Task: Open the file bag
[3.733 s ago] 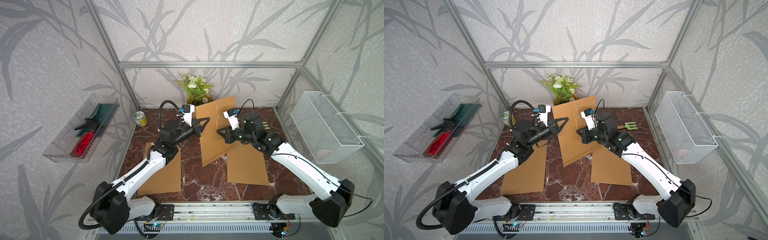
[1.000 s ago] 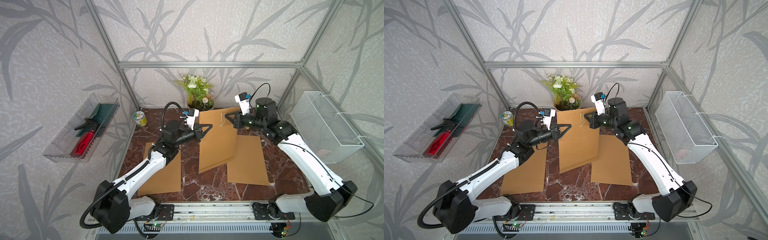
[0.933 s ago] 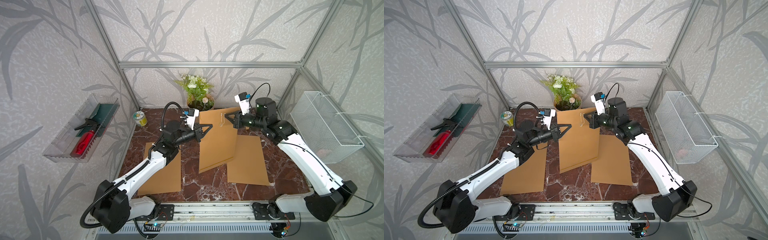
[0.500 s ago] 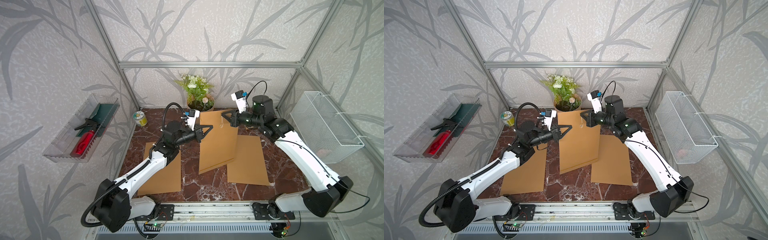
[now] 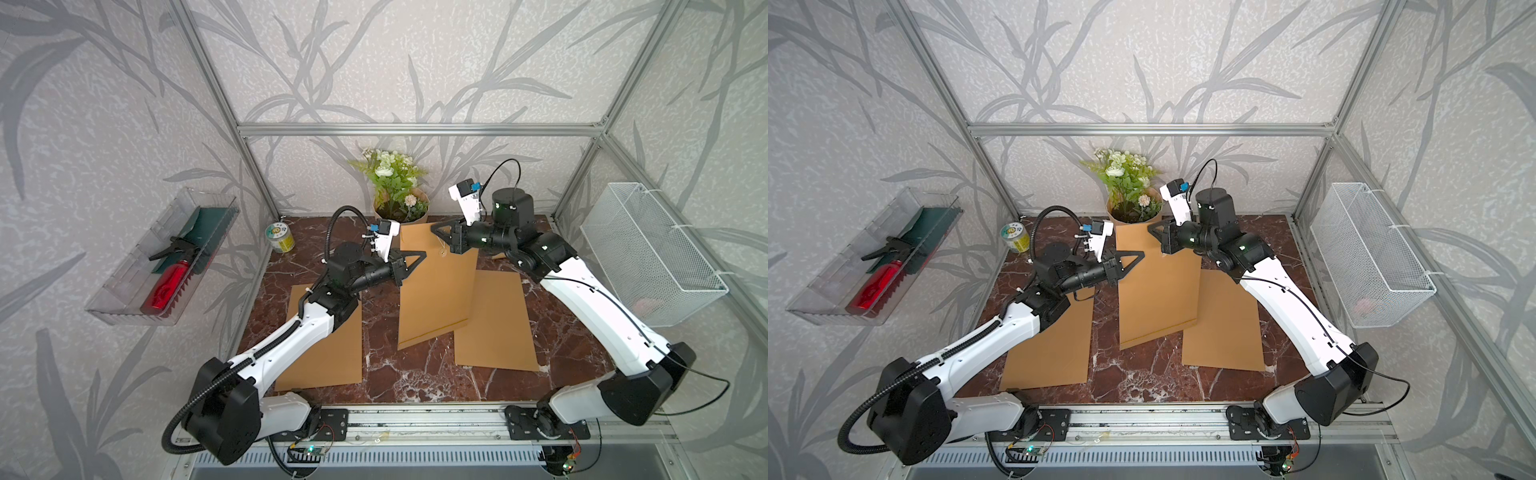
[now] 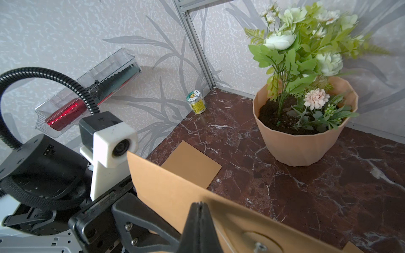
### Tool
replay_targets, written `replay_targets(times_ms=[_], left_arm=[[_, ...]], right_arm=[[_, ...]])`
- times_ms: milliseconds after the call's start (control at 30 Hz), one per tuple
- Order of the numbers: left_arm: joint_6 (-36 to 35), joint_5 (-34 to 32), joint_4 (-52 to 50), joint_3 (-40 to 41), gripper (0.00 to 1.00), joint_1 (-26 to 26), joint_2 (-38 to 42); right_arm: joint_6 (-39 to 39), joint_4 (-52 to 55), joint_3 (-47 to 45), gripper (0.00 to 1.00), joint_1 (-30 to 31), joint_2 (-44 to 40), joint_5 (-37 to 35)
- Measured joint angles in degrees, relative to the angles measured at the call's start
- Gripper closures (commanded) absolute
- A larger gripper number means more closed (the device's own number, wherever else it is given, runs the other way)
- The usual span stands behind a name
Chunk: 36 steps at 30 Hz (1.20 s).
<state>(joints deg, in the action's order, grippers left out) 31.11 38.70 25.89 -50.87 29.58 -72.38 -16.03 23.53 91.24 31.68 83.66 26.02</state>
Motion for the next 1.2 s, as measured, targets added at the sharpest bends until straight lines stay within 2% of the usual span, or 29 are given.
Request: replay_targets(times_ms=[500, 767, 1200], left_arm=[[0.6, -0.3, 1.4, 0.0, 1.00, 0.0, 0.0], [1.5, -3.2, 3.2, 0.0, 1.00, 0.0, 0.0], [3.5, -5.9, 7.4, 0.0, 1.00, 0.0, -0.1]], right_arm=[[0.1, 0.3, 1.7, 1.00, 3.5, 1.2, -0.3], [0.0, 0.2, 1.7, 1.00, 5.6, 1.2, -1.1], [-0.7, -0.6, -5.3, 1.00, 7.1, -3.2, -4.0]])
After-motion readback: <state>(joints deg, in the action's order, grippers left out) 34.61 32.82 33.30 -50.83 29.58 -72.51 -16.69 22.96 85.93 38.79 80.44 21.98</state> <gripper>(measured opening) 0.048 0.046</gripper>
